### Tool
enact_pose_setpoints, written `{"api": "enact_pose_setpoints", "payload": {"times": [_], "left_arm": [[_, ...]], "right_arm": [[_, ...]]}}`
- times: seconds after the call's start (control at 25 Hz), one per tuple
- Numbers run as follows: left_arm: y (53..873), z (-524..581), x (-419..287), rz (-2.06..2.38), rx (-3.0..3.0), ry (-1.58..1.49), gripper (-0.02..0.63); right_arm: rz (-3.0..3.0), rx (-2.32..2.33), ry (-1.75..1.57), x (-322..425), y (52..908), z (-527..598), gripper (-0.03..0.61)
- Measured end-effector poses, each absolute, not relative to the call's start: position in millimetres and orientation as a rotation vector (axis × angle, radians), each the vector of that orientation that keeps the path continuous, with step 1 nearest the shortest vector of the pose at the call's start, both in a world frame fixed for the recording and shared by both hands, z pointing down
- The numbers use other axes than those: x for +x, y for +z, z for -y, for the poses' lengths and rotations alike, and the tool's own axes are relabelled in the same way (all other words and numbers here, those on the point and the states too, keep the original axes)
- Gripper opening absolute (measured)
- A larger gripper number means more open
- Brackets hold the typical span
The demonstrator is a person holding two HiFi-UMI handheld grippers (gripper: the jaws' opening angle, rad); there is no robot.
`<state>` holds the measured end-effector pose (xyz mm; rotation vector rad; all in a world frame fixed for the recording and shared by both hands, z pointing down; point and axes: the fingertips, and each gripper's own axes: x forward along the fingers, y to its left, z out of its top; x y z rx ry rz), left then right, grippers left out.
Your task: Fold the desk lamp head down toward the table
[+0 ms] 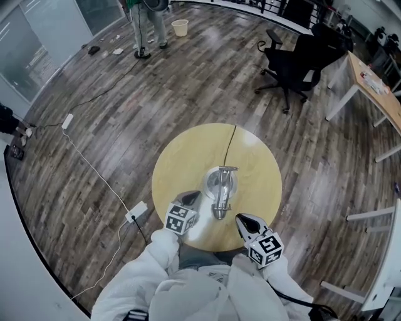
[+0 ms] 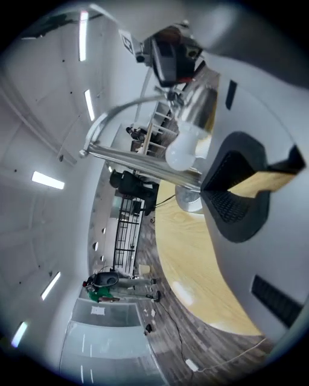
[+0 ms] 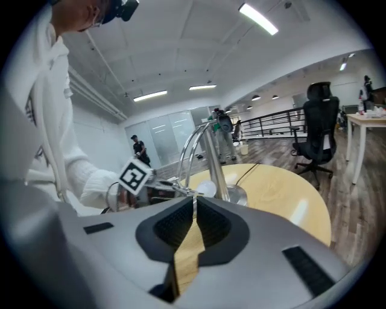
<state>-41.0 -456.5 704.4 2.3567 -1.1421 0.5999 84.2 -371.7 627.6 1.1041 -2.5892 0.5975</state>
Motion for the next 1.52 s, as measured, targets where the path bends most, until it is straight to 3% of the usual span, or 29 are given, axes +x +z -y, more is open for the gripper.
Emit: {"api": "enact_pose_setpoints", "payload": {"times": [0.36, 0.84, 1.52], "left_arm": [[647, 365, -18, 1.174, 2.37, 0.361, -0.002], [619, 348, -11, 1.279, 2.387, 0.395, -0.002], [595, 184, -33, 1.191, 2.491, 0.322, -0.002]], "right_arm": [[2.498, 1.387, 0.71, 88, 643, 375, 0.02], [2.568, 1.349, 0.622, 107, 611, 390, 0.02], [2.484, 1.519, 0.586, 74, 600, 212, 0.02]]}}
